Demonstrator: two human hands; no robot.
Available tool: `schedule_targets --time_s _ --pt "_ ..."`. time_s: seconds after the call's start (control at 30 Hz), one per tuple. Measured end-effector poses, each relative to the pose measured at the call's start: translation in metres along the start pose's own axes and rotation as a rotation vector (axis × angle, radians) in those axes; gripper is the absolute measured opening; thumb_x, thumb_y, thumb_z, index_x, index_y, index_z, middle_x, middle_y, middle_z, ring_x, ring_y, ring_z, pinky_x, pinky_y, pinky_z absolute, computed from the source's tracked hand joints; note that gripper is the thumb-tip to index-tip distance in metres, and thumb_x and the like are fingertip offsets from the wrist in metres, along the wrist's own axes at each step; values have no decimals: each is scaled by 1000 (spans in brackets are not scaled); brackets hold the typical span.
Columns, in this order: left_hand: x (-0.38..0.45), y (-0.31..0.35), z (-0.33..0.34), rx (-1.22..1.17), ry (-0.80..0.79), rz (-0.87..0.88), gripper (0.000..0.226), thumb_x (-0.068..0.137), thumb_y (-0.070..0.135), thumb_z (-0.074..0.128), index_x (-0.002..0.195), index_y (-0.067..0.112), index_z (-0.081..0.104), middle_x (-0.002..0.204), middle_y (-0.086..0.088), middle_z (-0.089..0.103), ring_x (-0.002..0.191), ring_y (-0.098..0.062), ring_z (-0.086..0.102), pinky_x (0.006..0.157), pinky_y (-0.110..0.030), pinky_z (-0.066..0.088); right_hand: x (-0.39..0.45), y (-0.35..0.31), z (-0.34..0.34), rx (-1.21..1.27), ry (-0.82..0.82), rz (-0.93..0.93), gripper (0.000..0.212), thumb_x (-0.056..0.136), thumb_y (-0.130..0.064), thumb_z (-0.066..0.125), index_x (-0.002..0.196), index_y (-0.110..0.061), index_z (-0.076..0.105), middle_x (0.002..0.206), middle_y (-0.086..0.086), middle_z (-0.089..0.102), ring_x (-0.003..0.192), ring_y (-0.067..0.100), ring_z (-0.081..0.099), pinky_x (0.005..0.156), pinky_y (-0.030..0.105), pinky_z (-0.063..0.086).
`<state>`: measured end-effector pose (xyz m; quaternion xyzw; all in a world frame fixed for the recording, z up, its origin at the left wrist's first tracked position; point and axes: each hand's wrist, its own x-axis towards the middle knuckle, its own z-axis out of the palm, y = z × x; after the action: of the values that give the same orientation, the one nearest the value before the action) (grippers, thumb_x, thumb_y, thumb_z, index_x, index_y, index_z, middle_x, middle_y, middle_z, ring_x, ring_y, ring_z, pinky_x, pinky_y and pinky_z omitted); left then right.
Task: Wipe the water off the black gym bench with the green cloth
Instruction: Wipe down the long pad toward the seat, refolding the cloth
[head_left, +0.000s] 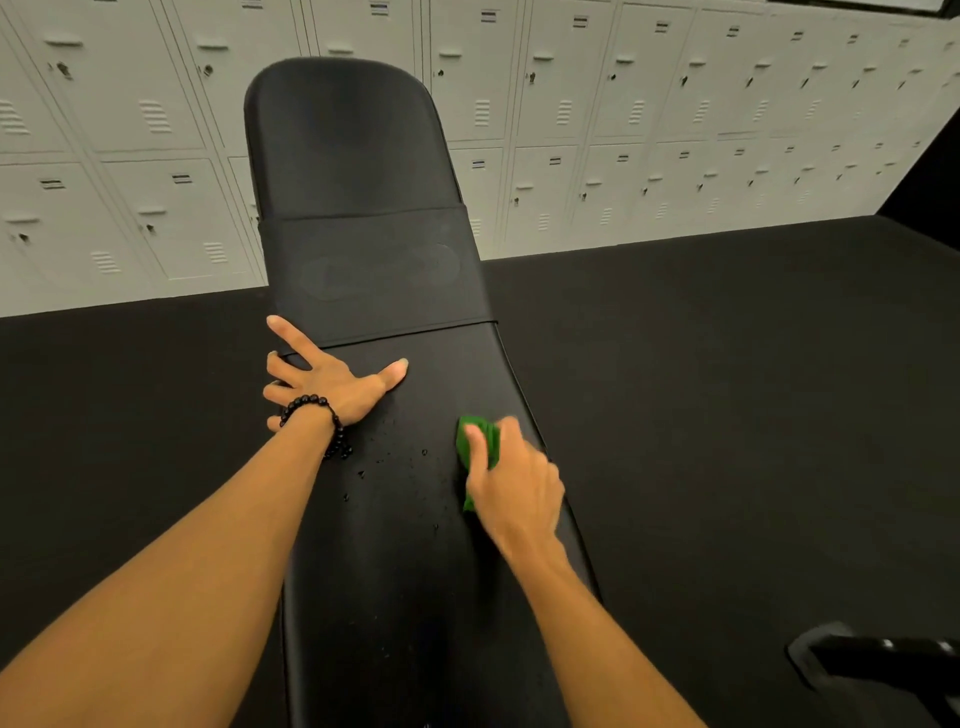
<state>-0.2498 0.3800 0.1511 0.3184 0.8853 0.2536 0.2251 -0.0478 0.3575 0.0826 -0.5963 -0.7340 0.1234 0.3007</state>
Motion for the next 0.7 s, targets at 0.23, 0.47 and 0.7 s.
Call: schedule_targets --time_s 0.23,0.47,0.7 --pt "-3 0 3 3 27 14 149 57 82 69 141 28 -42 159 -19 -4 140 -44 15 114 -57 21 10 38 -4 119 189 334 29 103 -49 37 105 -23 49 100 -6 46 71 20 55 60 34 37" --pt "-4 0 1 4 30 9 149 58 83 69 142 28 -41 159 -20 -3 140 -44 16 114 -57 22 -10 51 -5 217 210 323 17 105 -41 36 116 -36 48 101 -8 40 66 17 58 56 35 45" --pt "-3 1 0 7 20 8 149 57 83 69 141 28 -42 159 -20 -3 141 -46 15 114 -59 23 -20 53 -8 72 61 232 71 83 -80 45 139 -39 33 107 -8 43 82 18 58 66 37 51"
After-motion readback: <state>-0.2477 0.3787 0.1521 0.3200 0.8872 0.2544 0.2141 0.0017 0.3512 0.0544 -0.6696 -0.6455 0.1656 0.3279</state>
